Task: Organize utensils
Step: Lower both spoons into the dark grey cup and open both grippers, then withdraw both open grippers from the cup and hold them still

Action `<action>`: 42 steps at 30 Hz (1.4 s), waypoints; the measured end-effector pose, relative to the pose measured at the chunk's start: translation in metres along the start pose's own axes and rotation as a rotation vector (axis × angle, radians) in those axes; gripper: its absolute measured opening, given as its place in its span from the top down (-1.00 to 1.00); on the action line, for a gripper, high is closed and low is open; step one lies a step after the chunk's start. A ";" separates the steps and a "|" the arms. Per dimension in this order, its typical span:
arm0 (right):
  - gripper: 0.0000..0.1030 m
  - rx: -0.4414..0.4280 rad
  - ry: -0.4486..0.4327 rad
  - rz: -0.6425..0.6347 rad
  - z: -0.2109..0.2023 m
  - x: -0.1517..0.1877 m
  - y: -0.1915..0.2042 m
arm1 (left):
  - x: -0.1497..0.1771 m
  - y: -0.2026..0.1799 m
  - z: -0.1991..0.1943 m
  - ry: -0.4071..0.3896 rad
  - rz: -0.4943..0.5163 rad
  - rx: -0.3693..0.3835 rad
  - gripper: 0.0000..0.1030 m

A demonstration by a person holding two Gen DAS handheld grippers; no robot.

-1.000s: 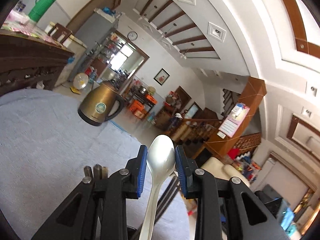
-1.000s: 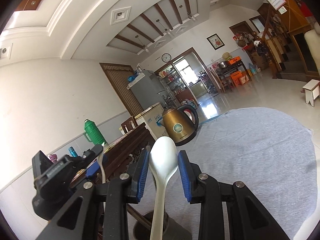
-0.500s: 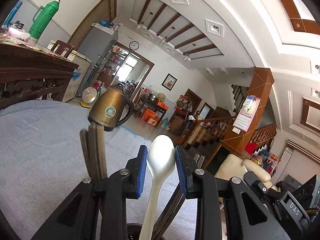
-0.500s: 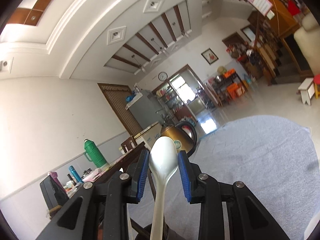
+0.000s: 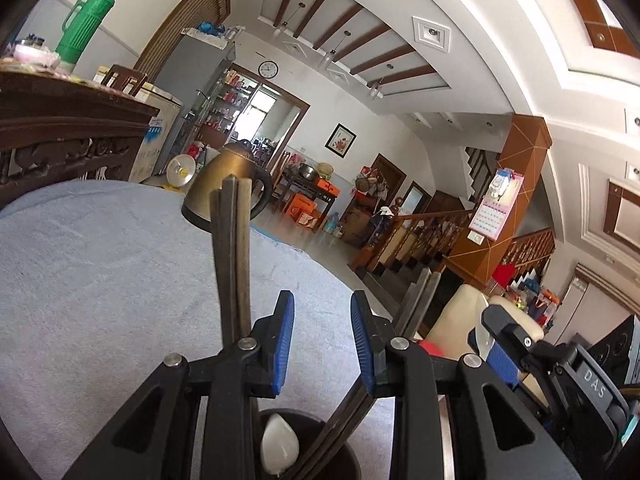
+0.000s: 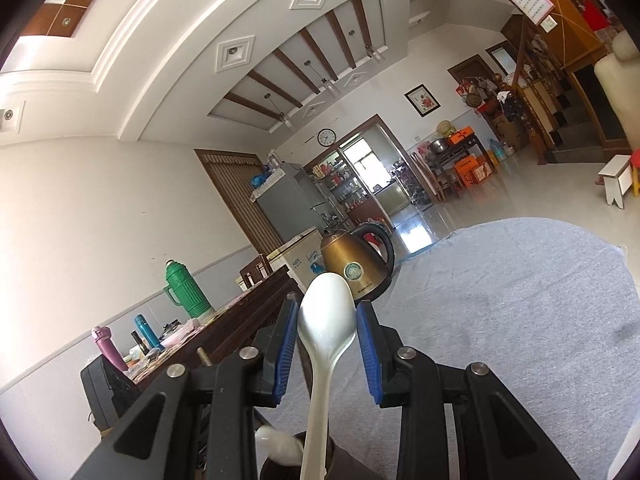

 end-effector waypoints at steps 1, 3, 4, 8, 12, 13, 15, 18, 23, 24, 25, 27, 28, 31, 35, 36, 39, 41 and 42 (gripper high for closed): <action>0.37 -0.001 -0.003 -0.001 -0.002 0.000 -0.003 | -0.002 -0.002 -0.005 -0.003 0.013 -0.004 0.42; 0.37 0.001 -0.021 -0.005 -0.003 -0.001 0.000 | -0.008 -0.007 -0.012 -0.013 0.031 -0.005 0.42; 0.37 0.001 -0.028 -0.005 -0.003 0.000 0.002 | -0.012 -0.010 -0.017 -0.022 0.051 -0.013 0.42; 0.37 0.000 -0.050 -0.004 0.000 0.001 0.008 | -0.023 -0.017 -0.032 -0.038 0.136 -0.060 0.42; 0.37 -0.003 -0.084 -0.026 0.005 0.002 0.023 | -0.040 -0.017 -0.057 -0.078 0.237 -0.140 0.24; 0.37 0.000 -0.100 -0.038 0.005 0.002 0.028 | -0.045 -0.015 -0.065 -0.098 0.257 -0.168 0.17; 0.37 0.006 -0.128 -0.058 0.006 0.004 0.034 | -0.052 -0.010 -0.073 -0.117 0.263 -0.197 0.04; 0.37 0.025 -0.159 -0.074 0.010 0.010 0.043 | -0.053 0.001 -0.079 -0.124 0.238 -0.212 0.04; 0.36 0.082 -0.231 -0.123 0.011 0.022 0.050 | -0.048 0.020 -0.075 -0.087 0.211 -0.239 0.04; 0.35 0.090 -0.246 -0.135 0.011 0.025 0.050 | -0.047 0.024 -0.075 -0.083 0.200 -0.241 0.04; 0.34 0.094 -0.252 -0.144 0.012 0.027 0.051 | -0.045 0.026 -0.075 -0.082 0.193 -0.243 0.04; 0.34 0.102 -0.255 -0.164 0.014 0.032 0.052 | -0.043 0.028 -0.078 -0.083 0.188 -0.245 0.04; 0.33 0.104 -0.257 -0.173 0.014 0.034 0.052 | -0.043 0.029 -0.078 -0.080 0.186 -0.244 0.04; 0.33 0.097 -0.254 -0.214 0.010 0.038 0.057 | -0.044 0.031 -0.079 -0.073 0.194 -0.251 0.04; 0.33 0.097 -0.272 -0.231 -0.005 0.030 0.057 | -0.040 0.027 -0.079 -0.039 0.212 -0.249 -0.01; 0.33 0.099 -0.272 -0.231 -0.007 0.028 0.057 | -0.038 0.025 -0.079 -0.023 0.227 -0.258 -0.09; -0.05 0.117 -0.222 -0.243 -0.011 0.021 0.051 | -0.027 0.017 -0.078 0.068 0.273 -0.290 -0.38; -0.25 0.131 -0.155 -0.258 -0.010 0.020 0.047 | -0.018 0.011 -0.078 0.147 0.300 -0.313 -0.39; -0.25 0.137 -0.130 -0.264 -0.011 0.019 0.044 | -0.016 0.009 -0.079 0.179 0.309 -0.323 -0.39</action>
Point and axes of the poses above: each gripper's, at about its wrist camera, not at the fingertips, and z roughly the way its jaws point, y to its left, x to its underside, the point moved 10 cm from there along z, roughly the way its jaws point, and after that the axes turned 13 degrees about x, right-handed, at the moved point
